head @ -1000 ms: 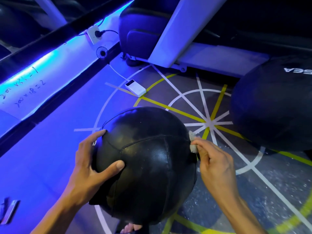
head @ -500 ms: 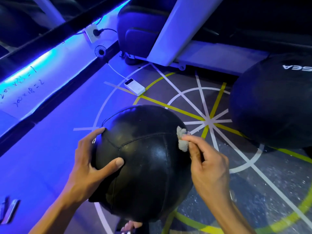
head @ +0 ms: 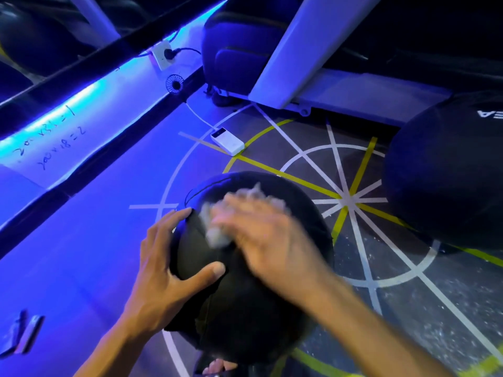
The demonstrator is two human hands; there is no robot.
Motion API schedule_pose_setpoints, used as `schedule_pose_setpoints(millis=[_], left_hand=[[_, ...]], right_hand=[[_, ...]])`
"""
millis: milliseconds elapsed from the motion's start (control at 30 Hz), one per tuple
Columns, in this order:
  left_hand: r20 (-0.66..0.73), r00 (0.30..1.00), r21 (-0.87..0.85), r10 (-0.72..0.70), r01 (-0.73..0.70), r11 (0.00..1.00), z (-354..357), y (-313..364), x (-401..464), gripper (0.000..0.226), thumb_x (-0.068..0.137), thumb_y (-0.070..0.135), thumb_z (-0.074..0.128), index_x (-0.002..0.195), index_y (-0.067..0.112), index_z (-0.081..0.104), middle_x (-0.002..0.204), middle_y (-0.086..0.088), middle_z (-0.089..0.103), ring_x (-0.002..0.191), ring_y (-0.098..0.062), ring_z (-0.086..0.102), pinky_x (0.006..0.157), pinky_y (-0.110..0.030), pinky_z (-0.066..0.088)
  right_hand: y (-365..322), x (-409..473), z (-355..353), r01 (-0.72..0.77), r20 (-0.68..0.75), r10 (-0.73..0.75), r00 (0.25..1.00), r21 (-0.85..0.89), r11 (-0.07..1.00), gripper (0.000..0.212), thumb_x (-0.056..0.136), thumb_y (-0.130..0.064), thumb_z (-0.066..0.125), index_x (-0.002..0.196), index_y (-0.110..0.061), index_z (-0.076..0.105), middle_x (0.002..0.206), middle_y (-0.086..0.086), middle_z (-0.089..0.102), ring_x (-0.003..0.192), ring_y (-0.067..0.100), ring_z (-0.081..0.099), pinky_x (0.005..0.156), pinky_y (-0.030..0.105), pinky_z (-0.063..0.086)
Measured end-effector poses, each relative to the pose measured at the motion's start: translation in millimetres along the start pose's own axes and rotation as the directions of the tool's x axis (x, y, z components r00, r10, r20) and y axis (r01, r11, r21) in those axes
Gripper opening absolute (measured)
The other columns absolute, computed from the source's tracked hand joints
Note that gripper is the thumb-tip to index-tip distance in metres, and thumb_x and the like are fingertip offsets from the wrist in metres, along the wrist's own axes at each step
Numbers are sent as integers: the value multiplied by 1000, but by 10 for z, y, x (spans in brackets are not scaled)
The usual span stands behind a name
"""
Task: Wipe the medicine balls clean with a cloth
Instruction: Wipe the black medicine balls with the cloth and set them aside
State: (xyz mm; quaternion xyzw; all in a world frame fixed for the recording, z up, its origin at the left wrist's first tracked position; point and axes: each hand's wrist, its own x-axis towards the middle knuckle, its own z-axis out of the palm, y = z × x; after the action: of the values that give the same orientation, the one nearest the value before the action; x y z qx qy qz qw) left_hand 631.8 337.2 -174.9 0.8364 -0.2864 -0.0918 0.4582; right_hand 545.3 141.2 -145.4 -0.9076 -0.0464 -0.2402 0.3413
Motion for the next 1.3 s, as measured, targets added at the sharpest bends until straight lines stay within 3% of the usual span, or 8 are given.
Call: schedule_pose_setpoints(millis=[133, 267, 400, 600, 800, 933, 1100, 1300], left_hand=[[13, 999, -1, -42, 42, 999, -2, 21, 30, 93, 56, 87, 72, 139, 55, 45, 141, 28, 40, 136, -17, 40, 114, -52, 39], [24, 998, 49, -57, 56, 997, -80, -91, 87, 90, 63, 95, 59, 142, 57, 41, 145, 25, 39, 139, -15, 37, 116, -51, 36], [9, 997, 67, -80, 79, 995, -101, -149, 115, 77, 75, 86, 51, 145, 59, 36, 154, 18, 38, 145, -11, 30, 120, -47, 30], [19, 997, 65, -71, 70, 995, -16, -41, 181, 49, 88, 76, 39, 137, 70, 36, 155, 20, 36, 147, -4, 24, 123, -38, 21], [41, 995, 71, -95, 92, 993, -21, 22, 283, 34, 91, 71, 30, 124, 82, 34, 149, 21, 40, 148, -1, 24, 123, -35, 17], [37, 994, 63, -100, 98, 993, -37, 28, 343, 36, 91, 71, 29, 126, 74, 38, 151, 22, 36, 150, 3, 17, 121, -29, 13], [35, 997, 80, -74, 71, 994, -8, 29, 320, 42, 92, 72, 33, 133, 67, 40, 157, 22, 33, 149, 5, 17, 120, -30, 14], [1, 998, -38, -70, 70, 997, -91, -178, 144, 48, 89, 79, 44, 135, 64, 46, 154, 27, 38, 149, -14, 31, 123, -52, 26]], right_hand=[[458, 197, -257, -444, -176, 440, 881, 16, 896, 17, 101, -18, 60, 105, -29, 72, 101, -10, 75, 99, 16, 68, 82, 28, 46], [-303, -361, -176, -150, 96, 132, 987, 216, 965, 17, 100, -11, 64, 100, -23, 75, 115, -14, 71, 120, 1, 60, 110, 25, 39], [-317, -629, -621, -336, 494, 173, 852, 262, 905, 15, 101, -28, 60, 100, -35, 73, 93, -27, 70, 93, -8, 65, 83, 15, 47], [-63, -71, -547, -252, -360, 333, 871, 255, 934, 16, 103, -13, 57, 105, -21, 71, 105, -11, 74, 101, 12, 69, 91, 37, 54], [2, -957, 497, -17, 150, 16, 989, 3, 1000, 29, 98, -2, 42, 80, -14, 61, 94, 12, 60, 108, 48, 59, 109, 20, 31], [-299, -1090, -148, -205, 443, 84, 892, 233, 951, 23, 102, -12, 54, 86, -24, 66, 86, -17, 64, 83, 4, 65, 79, 14, 48], [-310, -340, -490, -280, -311, 351, 883, 251, 927, 16, 104, -20, 56, 106, -22, 72, 102, -17, 74, 97, 4, 70, 83, 15, 49], [-373, -782, 77, -89, -247, 129, 960, 168, 982, 19, 100, -10, 60, 106, -14, 78, 118, -5, 73, 119, 10, 65, 102, 32, 50]])
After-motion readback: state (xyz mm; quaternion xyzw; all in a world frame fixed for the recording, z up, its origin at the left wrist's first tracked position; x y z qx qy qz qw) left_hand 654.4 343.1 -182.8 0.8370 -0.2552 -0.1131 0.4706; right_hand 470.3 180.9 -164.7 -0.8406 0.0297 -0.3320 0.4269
